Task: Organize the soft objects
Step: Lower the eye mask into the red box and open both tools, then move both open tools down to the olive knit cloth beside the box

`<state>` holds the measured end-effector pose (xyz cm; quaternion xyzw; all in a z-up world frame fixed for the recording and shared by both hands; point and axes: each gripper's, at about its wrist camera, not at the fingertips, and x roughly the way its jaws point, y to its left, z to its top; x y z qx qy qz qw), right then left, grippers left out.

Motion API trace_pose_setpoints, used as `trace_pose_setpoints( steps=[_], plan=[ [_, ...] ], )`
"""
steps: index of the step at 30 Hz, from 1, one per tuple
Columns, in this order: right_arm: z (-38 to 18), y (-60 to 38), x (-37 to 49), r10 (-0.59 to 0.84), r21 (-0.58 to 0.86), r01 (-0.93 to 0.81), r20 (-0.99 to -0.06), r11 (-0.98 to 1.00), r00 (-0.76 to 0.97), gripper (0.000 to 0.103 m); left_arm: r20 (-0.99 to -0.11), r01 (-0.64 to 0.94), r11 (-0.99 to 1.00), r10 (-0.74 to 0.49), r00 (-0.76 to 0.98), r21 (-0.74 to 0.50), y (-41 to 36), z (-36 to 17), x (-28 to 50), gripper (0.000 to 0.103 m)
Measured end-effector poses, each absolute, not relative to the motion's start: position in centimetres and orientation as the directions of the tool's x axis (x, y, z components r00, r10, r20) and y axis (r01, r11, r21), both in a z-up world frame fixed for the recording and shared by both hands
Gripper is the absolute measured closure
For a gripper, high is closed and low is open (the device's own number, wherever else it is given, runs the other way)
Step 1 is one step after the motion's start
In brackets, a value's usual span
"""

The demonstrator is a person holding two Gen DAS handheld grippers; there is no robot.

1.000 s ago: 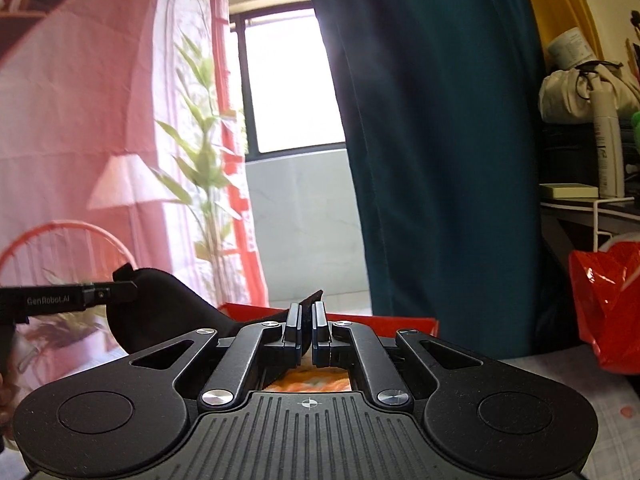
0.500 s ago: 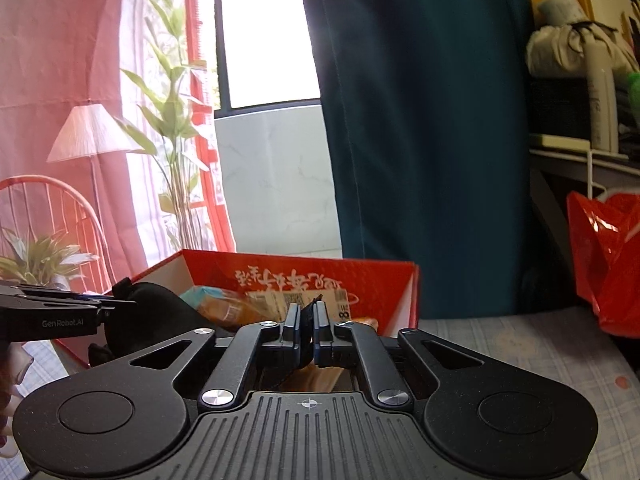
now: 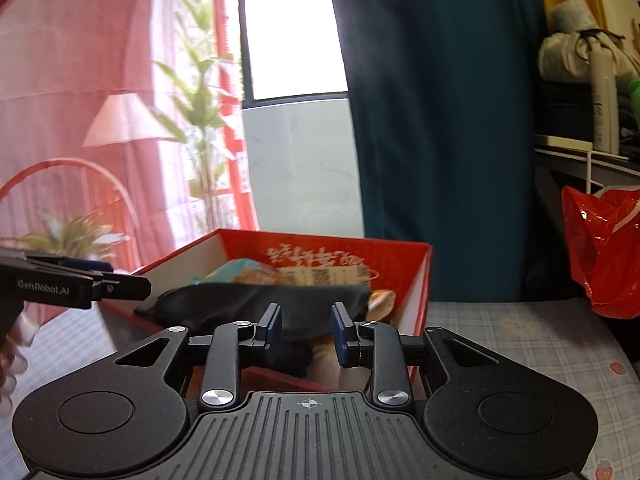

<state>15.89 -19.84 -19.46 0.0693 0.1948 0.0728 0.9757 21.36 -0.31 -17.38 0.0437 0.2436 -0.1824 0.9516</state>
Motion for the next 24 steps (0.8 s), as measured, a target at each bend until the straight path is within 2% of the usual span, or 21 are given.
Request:
trace_pose_setpoints(
  steps=[9,16,20,24],
  plan=[
    [-20.8,-20.0,12.0,0.169,0.149,-0.122,-0.368,0.981,0.914,0.077,-0.508,0.38,0.925,-0.332,0.795,-0.009,2.1,-19.2,17.9,0.023],
    [-24.3,-19.8,11.5,0.156,0.155,-0.095,-0.444,0.983,0.882,0.077,-0.589,0.341,0.94,-0.281,0.758,-0.009,2.5,-23.1,18.6,0.023],
    [-25.9,-19.7,11.9,0.134,0.156,-0.068,-0.471,0.985,0.872,0.059,-0.636,0.325,0.946,-0.261,0.726,-0.016,2.7,-25.3,19.4,0.023],
    [-27.3,-19.5,12.3,0.117,0.149,-0.048,-0.504,0.988,0.856,0.053,-0.669,0.307,0.951,-0.253,0.699,-0.039,3.0,-26.9,19.9,0.023]
  ],
)
